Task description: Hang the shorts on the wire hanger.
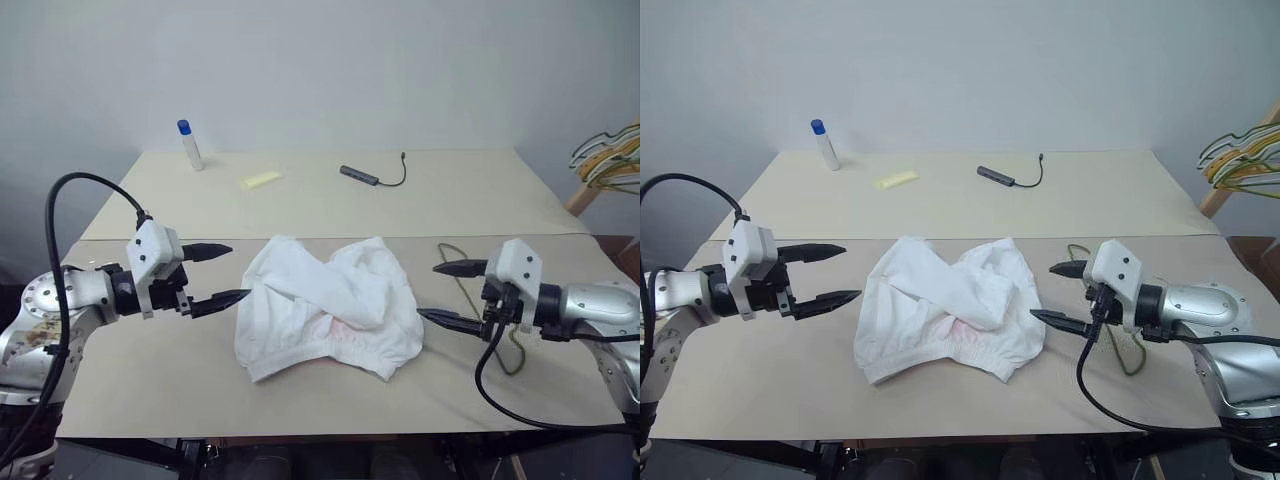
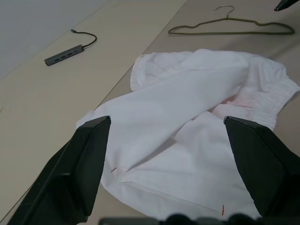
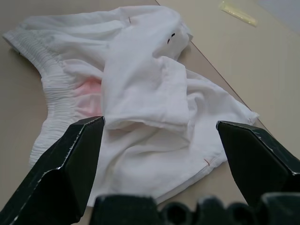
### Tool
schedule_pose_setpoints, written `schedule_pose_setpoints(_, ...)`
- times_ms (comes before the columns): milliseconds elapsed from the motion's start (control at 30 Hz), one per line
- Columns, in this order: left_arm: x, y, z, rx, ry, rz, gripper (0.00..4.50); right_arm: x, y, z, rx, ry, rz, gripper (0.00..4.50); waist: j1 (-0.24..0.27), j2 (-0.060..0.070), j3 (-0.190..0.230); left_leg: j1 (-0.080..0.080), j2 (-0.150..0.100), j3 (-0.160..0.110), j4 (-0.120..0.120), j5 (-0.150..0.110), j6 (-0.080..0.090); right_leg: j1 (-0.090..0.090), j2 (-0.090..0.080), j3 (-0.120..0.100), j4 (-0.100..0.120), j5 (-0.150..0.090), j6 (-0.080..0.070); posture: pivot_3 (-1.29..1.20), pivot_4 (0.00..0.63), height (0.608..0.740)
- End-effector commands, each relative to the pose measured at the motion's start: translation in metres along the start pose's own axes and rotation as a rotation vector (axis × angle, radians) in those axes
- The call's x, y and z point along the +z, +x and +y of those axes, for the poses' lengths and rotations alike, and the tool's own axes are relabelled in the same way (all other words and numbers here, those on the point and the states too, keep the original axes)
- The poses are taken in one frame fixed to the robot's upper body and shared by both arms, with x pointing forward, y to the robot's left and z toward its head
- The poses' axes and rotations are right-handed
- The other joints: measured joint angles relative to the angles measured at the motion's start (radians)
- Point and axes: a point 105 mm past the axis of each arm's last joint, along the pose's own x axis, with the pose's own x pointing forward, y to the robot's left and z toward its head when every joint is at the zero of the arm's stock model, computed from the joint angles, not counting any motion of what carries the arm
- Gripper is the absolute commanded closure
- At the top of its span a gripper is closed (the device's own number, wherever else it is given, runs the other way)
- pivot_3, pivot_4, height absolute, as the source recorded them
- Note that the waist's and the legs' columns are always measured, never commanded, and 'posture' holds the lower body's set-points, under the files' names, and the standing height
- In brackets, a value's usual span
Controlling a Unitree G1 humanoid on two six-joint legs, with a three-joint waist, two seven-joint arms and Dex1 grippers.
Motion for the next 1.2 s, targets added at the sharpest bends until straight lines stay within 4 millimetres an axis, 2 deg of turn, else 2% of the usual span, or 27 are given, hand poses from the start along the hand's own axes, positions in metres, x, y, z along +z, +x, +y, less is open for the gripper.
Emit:
schedule_pose_setpoints(33,0.012,-0.004,0.003,0.015,0.030,-0.028,0.30,0.011,-0.001,-0.002,-0.008,-0.051,-0.032,0.02,0.000,0.000,-0.001,0.000,0.000,0.000,0.000,0.000,0.000,0.000,0.000,0.000,0.000,0.000,0.000,-0.01,0.000,0.740)
schedule_pose_setpoints(333,0.013,-0.001,-0.005,-0.003,0.023,-0.035,0.30,0.012,0.002,0.011,0.020,-0.082,-0.018,0.02,0.000,0.000,-0.001,0.000,0.000,0.000,0.000,0.000,0.000,0.000,0.000,0.000,0.000,0.000,0.000,-0.01,0.000,0.740)
schedule_pose_setpoints(567,0.014,-0.002,-0.012,-0.002,0.015,-0.042,0.30,-0.009,0.027,0.040,0.152,-0.179,0.091,0.02,-0.001,-0.001,-0.004,0.002,0.000,0.000,0.000,0.000,0.000,0.001,0.000,0.000,0.001,0.000,0.000,0.01,0.000,0.740)
schedule_pose_setpoints(767,0.009,-0.009,-0.024,-0.003,-0.012,-0.016,0.30,-0.017,0.048,0.061,0.279,-0.210,0.123,0.02,0.003,-0.002,-0.005,0.003,0.000,0.001,0.000,0.000,0.000,0.001,0.001,0.001,0.001,0.000,0.000,0.04,0.000,0.740)
schedule_pose_setpoints(867,0.009,-0.013,-0.027,0.010,-0.020,-0.008,0.30,-0.024,0.059,0.067,0.303,-0.221,0.167,0.02,0.010,-0.003,-0.005,0.003,0.000,0.000,0.000,0.000,0.000,0.001,0.001,0.001,0.001,0.000,0.000,0.06,0.010,0.740)
schedule_pose_setpoints(1000,0.009,-0.015,-0.032,0.013,-0.029,-0.005,0.30,-0.049,0.069,0.061,0.289,-0.312,0.305,0.02,0.024,-0.003,-0.005,0.006,0.000,0.001,0.000,0.000,0.000,0.001,0.001,0.001,0.000,0.000,0.000,0.07,0.017,0.740)
schedule_pose_setpoints(1100,0.009,-0.015,-0.034,0.020,-0.033,-0.006,0.30,-0.063,0.066,0.048,0.274,-0.379,0.380,0.58,0.034,-0.003,-0.005,0.006,-0.001,0.001,0.000,0.000,0.000,0.001,0.000,0.000,-0.001,0.000,0.000,0.08,0.016,0.740)
schedule_pose_setpoints(1200,0.009,-0.014,-0.033,0.024,-0.033,-0.009,0.30,-0.063,0.062,0.034,0.249,-0.407,0.395,1.62,0.039,-0.003,-0.005,0.006,-0.001,0.001,0.000,0.000,0.000,0.001,0.000,0.000,0.000,0.000,0.000,0.07,0.013,0.740)
